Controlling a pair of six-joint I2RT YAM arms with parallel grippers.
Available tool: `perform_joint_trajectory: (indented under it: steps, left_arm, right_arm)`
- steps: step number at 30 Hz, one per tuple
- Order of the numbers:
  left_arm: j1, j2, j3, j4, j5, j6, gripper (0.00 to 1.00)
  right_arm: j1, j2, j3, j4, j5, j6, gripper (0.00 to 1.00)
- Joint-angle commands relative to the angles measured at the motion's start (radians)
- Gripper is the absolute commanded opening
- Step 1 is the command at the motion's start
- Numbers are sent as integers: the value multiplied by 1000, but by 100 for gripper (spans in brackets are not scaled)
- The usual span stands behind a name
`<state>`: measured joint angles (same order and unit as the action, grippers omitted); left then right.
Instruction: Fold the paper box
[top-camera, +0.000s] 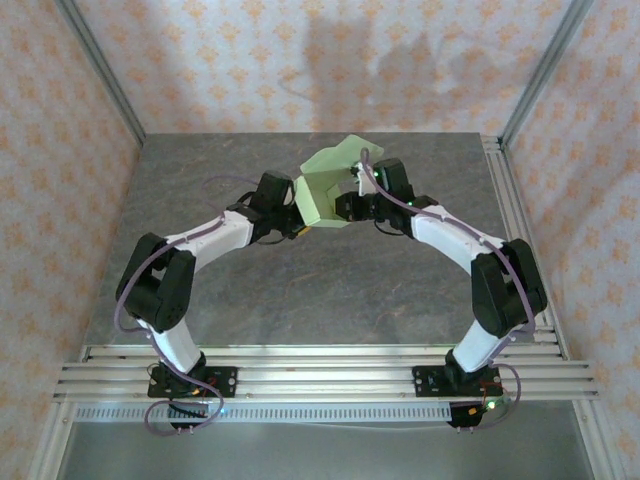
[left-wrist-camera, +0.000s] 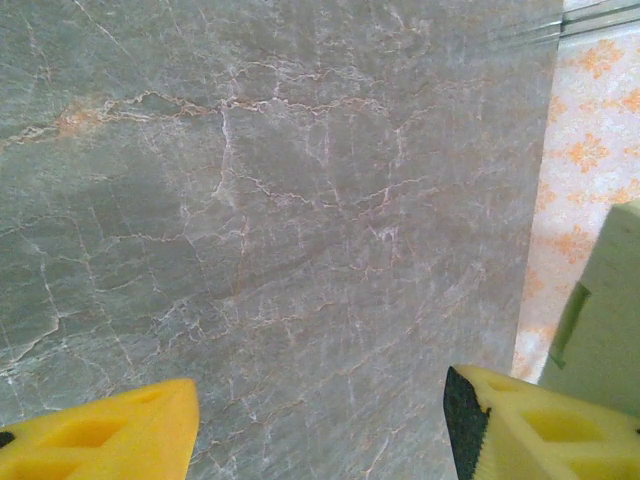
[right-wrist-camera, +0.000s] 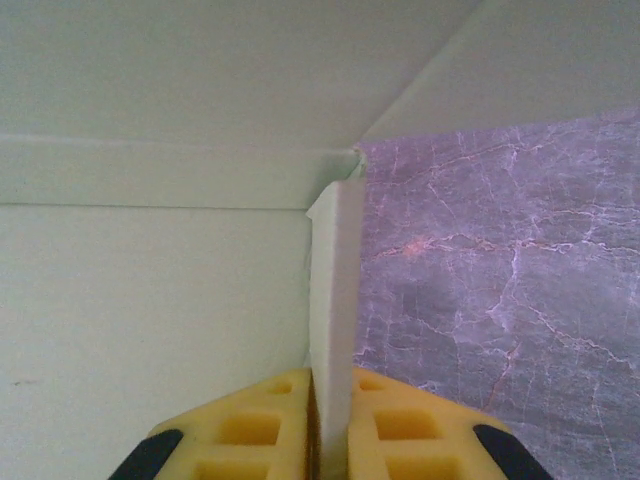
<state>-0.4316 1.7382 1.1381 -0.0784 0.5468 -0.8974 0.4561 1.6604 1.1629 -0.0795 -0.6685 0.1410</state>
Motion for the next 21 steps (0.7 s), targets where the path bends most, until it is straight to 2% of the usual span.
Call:
perform_joint_trajectory:
  steps: [1, 7, 11, 15, 21]
  left_arm:
    - [-26, 10, 51, 63, 50, -25, 67]
    - [-28, 20, 75, 72, 54, -39, 66]
    - [-27, 10, 76, 51, 38, -24, 66]
    - [-11, -4, 38, 12, 5, 14, 67]
    - [40, -34, -91, 46, -7, 13, 68]
  right_arm:
    - [55, 15, 23, -20, 25, -35, 14]
    - [102, 47, 66, -124, 118, -121, 14]
    - [104, 22, 49, -100, 130, -114, 14]
    - [86, -16, 37, -71, 133, -97, 14]
    - [20, -63, -4, -31, 98, -65, 13]
